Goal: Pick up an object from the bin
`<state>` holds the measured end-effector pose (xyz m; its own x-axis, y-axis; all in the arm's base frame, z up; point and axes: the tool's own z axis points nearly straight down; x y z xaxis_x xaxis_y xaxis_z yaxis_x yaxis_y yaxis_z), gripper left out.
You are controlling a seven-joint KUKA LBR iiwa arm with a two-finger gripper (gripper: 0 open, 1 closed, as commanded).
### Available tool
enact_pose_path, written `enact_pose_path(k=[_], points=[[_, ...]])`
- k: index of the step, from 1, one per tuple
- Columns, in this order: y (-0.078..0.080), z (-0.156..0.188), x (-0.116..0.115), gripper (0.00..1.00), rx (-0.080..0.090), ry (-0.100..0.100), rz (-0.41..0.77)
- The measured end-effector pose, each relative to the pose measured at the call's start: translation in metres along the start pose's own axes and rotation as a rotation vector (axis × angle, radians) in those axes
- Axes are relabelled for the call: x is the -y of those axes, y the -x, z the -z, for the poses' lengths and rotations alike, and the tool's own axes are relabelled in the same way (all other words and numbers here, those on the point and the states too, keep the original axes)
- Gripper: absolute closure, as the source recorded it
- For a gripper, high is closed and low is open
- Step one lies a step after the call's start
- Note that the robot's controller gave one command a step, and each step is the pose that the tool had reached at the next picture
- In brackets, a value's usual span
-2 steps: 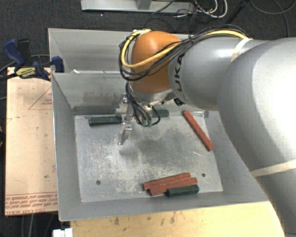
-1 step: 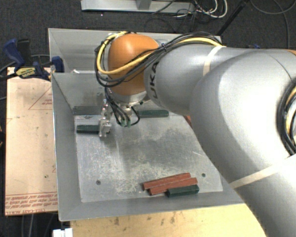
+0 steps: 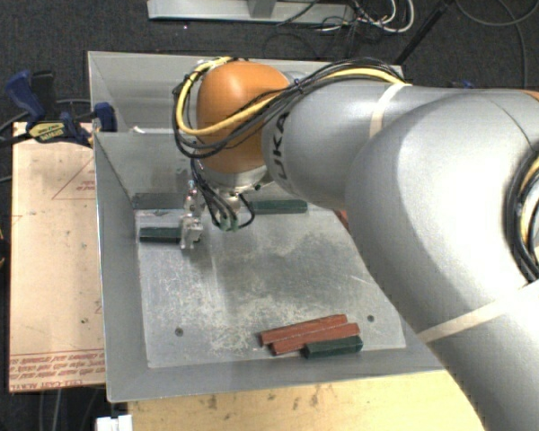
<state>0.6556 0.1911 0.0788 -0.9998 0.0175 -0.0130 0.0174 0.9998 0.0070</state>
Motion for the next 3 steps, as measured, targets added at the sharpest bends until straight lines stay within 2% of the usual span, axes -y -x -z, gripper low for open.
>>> enact_pose_path(k=[1,3], points=[[-0.004,0.034,-0.002,1.0,-0.014,-0.007,-0.028],[-0.01,0.176,0.009,1.0,-0.013,-0.007,0.015]])
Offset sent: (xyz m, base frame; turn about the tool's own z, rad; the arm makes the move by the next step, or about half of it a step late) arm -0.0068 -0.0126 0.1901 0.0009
